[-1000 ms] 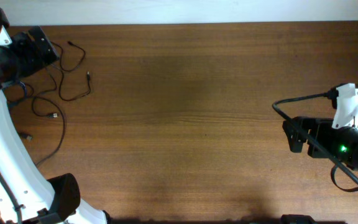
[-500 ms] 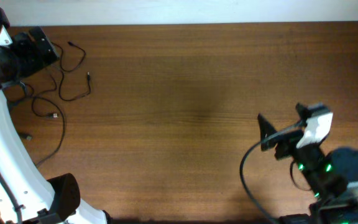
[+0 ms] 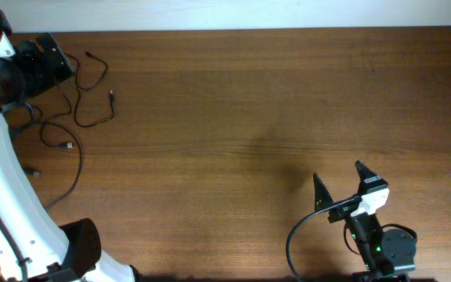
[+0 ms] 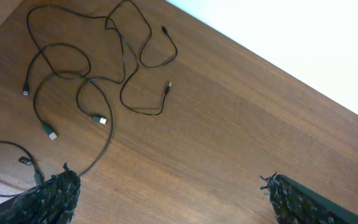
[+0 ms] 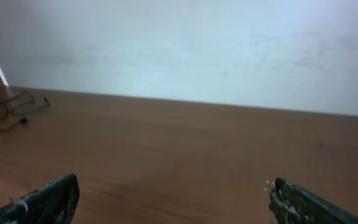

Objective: Untangle cables

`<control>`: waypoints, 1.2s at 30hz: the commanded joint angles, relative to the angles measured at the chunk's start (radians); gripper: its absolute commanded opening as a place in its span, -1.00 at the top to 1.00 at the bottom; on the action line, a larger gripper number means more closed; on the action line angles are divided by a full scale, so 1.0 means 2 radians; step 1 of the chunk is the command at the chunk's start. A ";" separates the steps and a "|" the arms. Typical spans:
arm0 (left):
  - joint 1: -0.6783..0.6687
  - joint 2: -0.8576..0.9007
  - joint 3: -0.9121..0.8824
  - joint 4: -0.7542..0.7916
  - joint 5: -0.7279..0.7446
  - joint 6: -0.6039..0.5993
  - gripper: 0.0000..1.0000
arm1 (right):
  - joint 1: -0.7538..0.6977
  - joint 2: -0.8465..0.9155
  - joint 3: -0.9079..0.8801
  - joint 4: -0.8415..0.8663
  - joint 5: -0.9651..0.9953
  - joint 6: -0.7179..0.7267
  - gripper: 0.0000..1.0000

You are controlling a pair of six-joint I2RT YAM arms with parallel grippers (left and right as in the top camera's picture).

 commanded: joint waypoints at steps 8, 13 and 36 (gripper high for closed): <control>-0.001 -0.004 0.000 0.000 0.004 0.004 -0.99 | 0.003 -0.028 -0.009 -0.049 -0.009 0.002 -0.97; -0.001 -0.004 0.000 0.000 0.004 0.004 -0.99 | 0.003 -0.028 -0.009 -0.049 -0.009 0.002 -0.97; -0.039 -0.103 -0.114 0.063 -0.019 0.004 -0.99 | 0.003 -0.028 -0.009 -0.049 -0.009 0.002 -0.97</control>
